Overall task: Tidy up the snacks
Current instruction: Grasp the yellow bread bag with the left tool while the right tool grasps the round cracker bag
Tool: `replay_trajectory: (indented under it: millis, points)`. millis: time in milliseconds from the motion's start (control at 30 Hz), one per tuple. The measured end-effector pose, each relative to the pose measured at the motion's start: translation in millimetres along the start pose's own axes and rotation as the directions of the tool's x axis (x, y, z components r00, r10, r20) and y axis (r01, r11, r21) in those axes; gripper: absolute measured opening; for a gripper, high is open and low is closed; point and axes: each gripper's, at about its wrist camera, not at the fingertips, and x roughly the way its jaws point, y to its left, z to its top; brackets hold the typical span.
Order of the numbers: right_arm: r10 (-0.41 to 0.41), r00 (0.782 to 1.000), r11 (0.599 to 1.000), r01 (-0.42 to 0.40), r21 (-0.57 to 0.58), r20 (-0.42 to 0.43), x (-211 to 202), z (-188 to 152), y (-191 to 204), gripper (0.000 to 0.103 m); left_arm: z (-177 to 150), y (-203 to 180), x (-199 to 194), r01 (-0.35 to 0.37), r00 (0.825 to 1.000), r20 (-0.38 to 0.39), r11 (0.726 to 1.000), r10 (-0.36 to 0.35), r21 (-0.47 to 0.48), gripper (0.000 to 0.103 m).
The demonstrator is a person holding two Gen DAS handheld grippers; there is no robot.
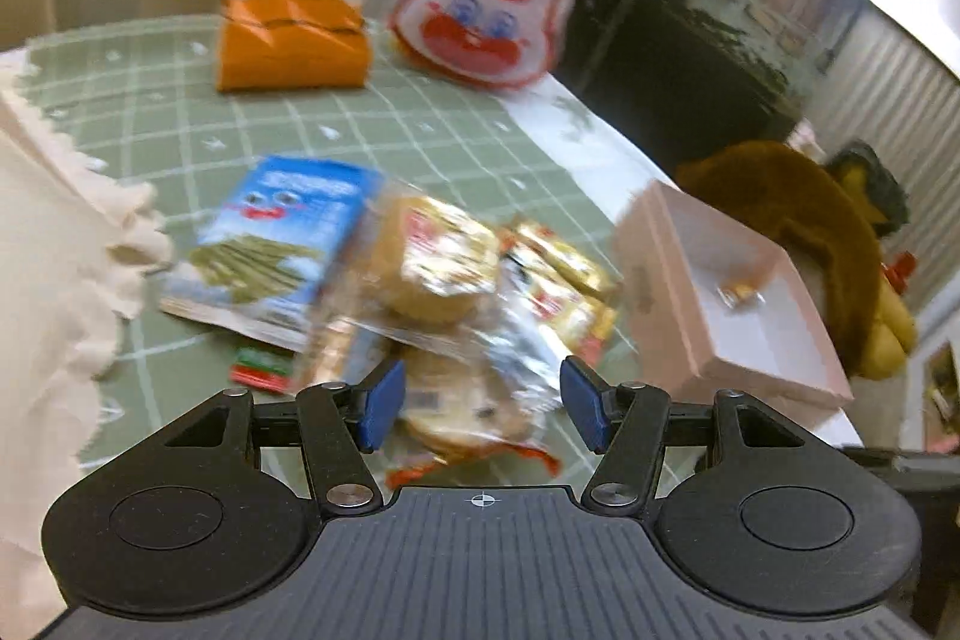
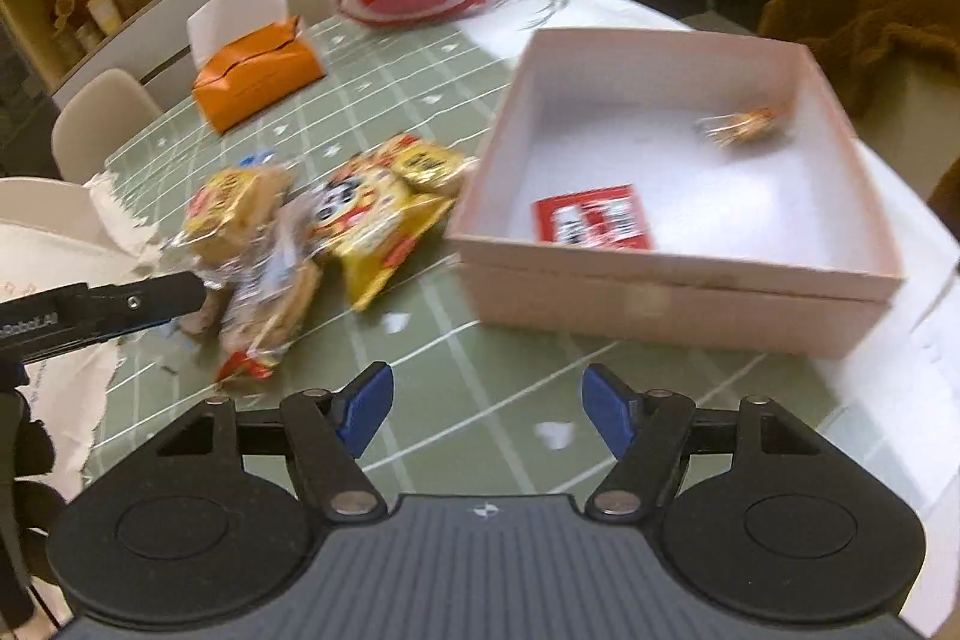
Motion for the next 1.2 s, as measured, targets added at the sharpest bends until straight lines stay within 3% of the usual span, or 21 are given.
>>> replay_trajectory:
  millis: [200,300,400,533,667,867,967,1067,1200]
  points:
    - [0.042,0.999,0.998,-0.041,-0.049,0.016,-0.2,19.4,28.8,0.071,11.6,25.1,-4.8,-0.003,1.0,0.017,0.997,0.004,-0.077,0.063]
    - [0.0,0.998,0.999,0.003,-0.053,0.066,2.7,31.1,43.4,0.079,32.0,28.8,1.2,0.027,0.999,0.045,0.994,-0.023,-0.103,0.063]
    - [0.002,0.998,0.996,0.004,-0.084,0.066,8.6,36.8,58.1,0.08,56.8,22.4,24.5,0.027,1.0,0.015,0.998,-0.026,-0.064,0.063]
    - [0.018,0.999,0.995,-0.013,-0.101,0.048,11.3,28.6,62.5,0.08,65.0,9.9,62.3,-0.039,0.997,-0.06,0.999,0.041,0.022,0.063]
    - [-0.019,0.999,0.997,0.022,-0.08,0.043,7.0,16.2,44.6,0.08,48.4,-1.2,60.9,-0.008,0.997,-0.07,0.996,0.015,0.091,0.057]
    - [-0.056,0.997,0.998,0.055,0.01,0.06,-6.1,11.1,9.2,0.08,4.7,-6.8,32.3,0.112,0.986,-0.136,0.991,-0.1,0.08,0.051]
    - [-0.047,0.998,0.999,0.047,0.01,0.049,-6.9,11.7,5.1,0.08,-18.5,-11.9,21.2,0.139,0.975,-0.186,0.986,-0.12,0.095,0.05]
    - [-0.032,0.998,0.999,0.033,-0.023,0.045,-5.2,13.6,13.2,0.08,-36.2,-13.5,13.9,0.148,0.968,-0.217,0.985,-0.126,0.092,0.048]
    - [-0.016,1.0,0.996,0.017,-0.089,0.014,6.6,17.2,36.1,0.08,-44.7,-10.0,4.8,0.112,0.974,-0.209,0.99,-0.092,0.087,0.047]
